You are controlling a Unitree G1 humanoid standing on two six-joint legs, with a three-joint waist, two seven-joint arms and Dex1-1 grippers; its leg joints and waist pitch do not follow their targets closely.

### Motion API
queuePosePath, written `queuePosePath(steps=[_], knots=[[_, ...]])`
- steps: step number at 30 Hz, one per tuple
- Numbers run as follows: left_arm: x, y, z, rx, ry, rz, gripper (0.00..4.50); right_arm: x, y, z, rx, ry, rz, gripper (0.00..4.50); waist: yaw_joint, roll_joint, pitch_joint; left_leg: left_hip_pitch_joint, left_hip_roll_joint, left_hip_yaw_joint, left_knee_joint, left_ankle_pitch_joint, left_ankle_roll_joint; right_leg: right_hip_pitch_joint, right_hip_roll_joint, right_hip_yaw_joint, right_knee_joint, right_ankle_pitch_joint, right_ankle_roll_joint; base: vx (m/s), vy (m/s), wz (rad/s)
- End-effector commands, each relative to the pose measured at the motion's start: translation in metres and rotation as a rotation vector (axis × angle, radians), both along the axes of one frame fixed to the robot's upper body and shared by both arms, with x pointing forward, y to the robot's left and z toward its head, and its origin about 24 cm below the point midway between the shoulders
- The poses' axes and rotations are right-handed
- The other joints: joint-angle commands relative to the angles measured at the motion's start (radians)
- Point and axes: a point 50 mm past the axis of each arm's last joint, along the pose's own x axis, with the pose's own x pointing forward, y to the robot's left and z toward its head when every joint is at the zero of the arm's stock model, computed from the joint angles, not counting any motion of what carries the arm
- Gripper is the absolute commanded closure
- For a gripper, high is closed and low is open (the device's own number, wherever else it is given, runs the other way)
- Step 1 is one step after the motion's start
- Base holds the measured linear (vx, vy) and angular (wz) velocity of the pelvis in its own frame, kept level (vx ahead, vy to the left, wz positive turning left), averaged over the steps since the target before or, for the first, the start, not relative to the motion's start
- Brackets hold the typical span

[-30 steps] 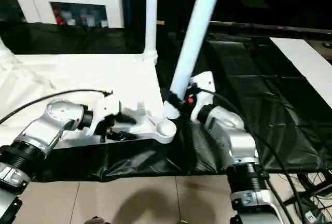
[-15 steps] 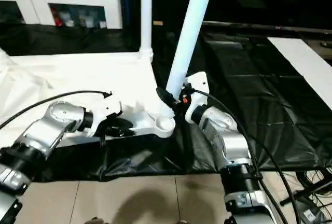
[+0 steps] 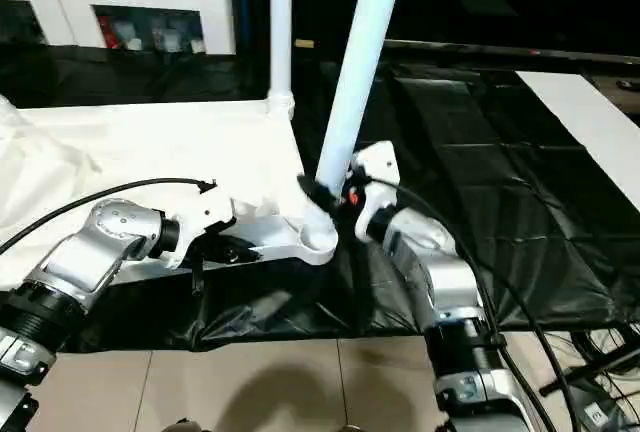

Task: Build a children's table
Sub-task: Insert table leg to table base

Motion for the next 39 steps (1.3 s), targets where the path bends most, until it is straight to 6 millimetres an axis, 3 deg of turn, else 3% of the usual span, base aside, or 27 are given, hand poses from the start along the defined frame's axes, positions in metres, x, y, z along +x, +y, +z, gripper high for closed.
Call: queuePosePath(steps=[1, 5, 6, 9, 13, 17, 18, 22, 32, 39], knots=[[0.004, 0.004, 0.004, -0.01, -0.023, 0.084, 4.5, 0.001, -0.003, -0.002, -0.015, 0.02, 0.024, 2.61, -0.001, 0.007, -0.071, 0.0, -0.019, 0.015, -0.067, -0.258, -0.012, 0.053, -0.04, 0.039, -0.08, -0.259, -0.161, 0.0, 0.0, 0.0], [0.005, 0.004, 0.004, -0.022, -0.026, 0.116, 4.5, 0.007, -0.004, -0.005, -0.025, 0.026, 0.015, 2.61, -0.014, 0.007, -0.069, -0.002, -0.021, 0.015, -0.065, -0.261, -0.006, 0.051, -0.042, 0.037, -0.086, -0.303, -0.161, 0.0, 0.0, 0.0], [0.003, 0.001, 0.004, -0.035, -0.039, 0.08, 4.5, 0.011, -0.004, -0.006, -0.032, 0.022, 0.013, 2.61, -0.016, 0.0, -0.067, -0.002, -0.021, 0.016, -0.064, -0.265, -0.002, 0.05, -0.042, 0.038, -0.09, -0.318, -0.156, 0.0, 0.0, 0.0], [-0.003, 0.0, 0.002, -0.043, -0.038, 0.029, 4.5, 0.016, -0.002, -0.006, -0.014, 0.029, 0.007, 2.61, -0.021, 0.003, -0.069, -0.002, -0.019, 0.015, -0.065, -0.267, -0.001, 0.048, -0.042, 0.038, -0.088, -0.32, -0.162, 0.0, 0.0, 0.0], [-0.005, -0.002, 0.0, -0.073, -0.053, -0.001, 4.5, 0.019, 0.0, -0.009, -0.017, 0.062, 0.028, 2.61, -0.021, -0.002, -0.07, -0.004, -0.019, 0.017, -0.064, -0.238, 0.009, 0.052, -0.042, 0.039, -0.082, -0.277, -0.171, 0.0, 0.0, 0.0], [-0.005, -0.002, -0.001, -0.124, -0.023, 0.024, 4.5, 0.017, 0.002, -0.016, -0.045, 0.102, 0.084, 2.61, -0.017, -0.006, -0.068, -0.001, -0.018, 0.019, -0.063, -0.235, 0.013, 0.049, -0.043, 0.04, -0.083, -0.291, -0.168, 0.0, 0.0, 0.0], [-0.005, -0.002, -0.002, -0.138, -0.015, 0.019, 4.5, 0.016, 0.002, -0.018, -0.046, 0.107, 0.095, 2.61, -0.017, -0.011, -0.068, -0.002, -0.018, 0.02, -0.063, -0.232, 0.015, 0.049, -0.042, 0.04, -0.083, -0.29, -0.165, 0.0, 0.0, 0.0], [-0.006, -0.002, -0.002, -0.174, -0.001, 0.004, 4.5, 0.017, 0.003, -0.019, -0.04, 0.105, 0.094, 2.61, -0.015, -0.009, -0.069, -0.001, -0.017, 0.019, -0.065, -0.24, 0.009, 0.048, -0.044, 0.04, -0.084, -0.299, -0.16, 0.0, 0.0, 0.0], [-0.012, 0.01, -0.012, 0.003, 0.021, -0.051, 4.5, 0.018, 0.008, -0.025, -0.021, 0.111, 0.107, 2.61, -0.024, -0.007, -0.068, -0.001, -0.015, 0.017, -0.068, -0.264, 0.005, 0.046, -0.044, 0.04, -0.085, -0.313, -0.161, 0.0, 0.0, 0.0], [-0.011, 0.014, -0.012, 0.08, 0.02, -0.06, 4.5, 0.014, -0.005, -0.038, 0.03, 0.129, 0.041, 2.61, -0.028, -0.01, -0.068, 0.006, -0.013, 0.015, -0.071, -0.332, -0.007, 0.04, -0.043, 0.039, -0.091, -0.356, -0.158, 0.0, 0.0, 0.0]])
